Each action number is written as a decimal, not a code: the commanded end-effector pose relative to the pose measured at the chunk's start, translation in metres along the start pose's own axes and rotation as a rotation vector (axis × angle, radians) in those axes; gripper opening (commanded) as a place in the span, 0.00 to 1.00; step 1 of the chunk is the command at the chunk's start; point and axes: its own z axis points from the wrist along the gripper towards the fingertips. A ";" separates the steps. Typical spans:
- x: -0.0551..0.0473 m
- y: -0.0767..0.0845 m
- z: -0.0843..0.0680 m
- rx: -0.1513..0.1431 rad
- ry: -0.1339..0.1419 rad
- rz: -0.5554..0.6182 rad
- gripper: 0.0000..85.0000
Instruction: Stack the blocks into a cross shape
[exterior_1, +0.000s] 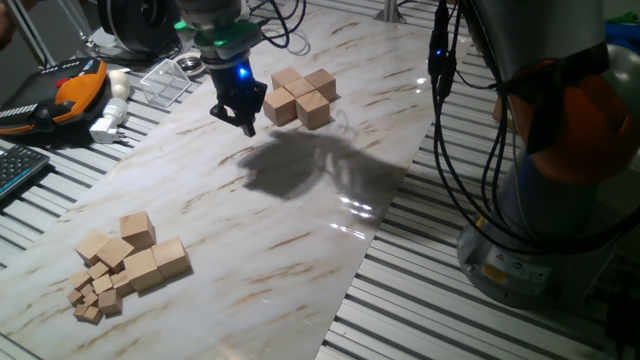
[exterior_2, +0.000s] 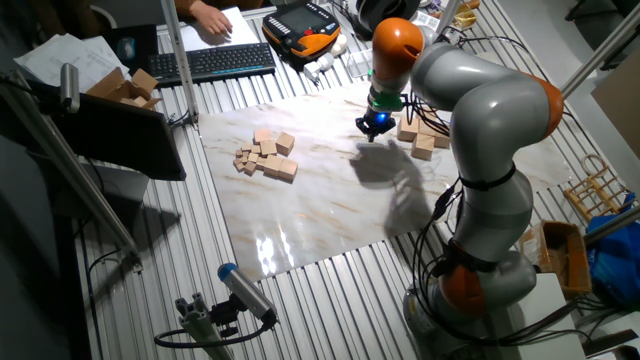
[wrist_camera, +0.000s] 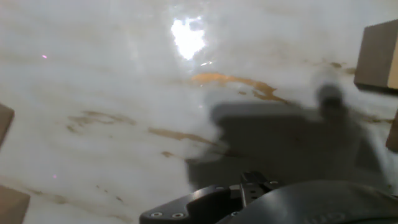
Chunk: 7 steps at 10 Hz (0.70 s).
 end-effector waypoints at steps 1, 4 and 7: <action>0.000 0.000 0.000 0.043 -0.002 -0.359 0.00; 0.000 0.000 0.000 0.037 -0.003 -0.350 0.00; 0.000 0.000 0.000 0.037 -0.009 -0.352 0.00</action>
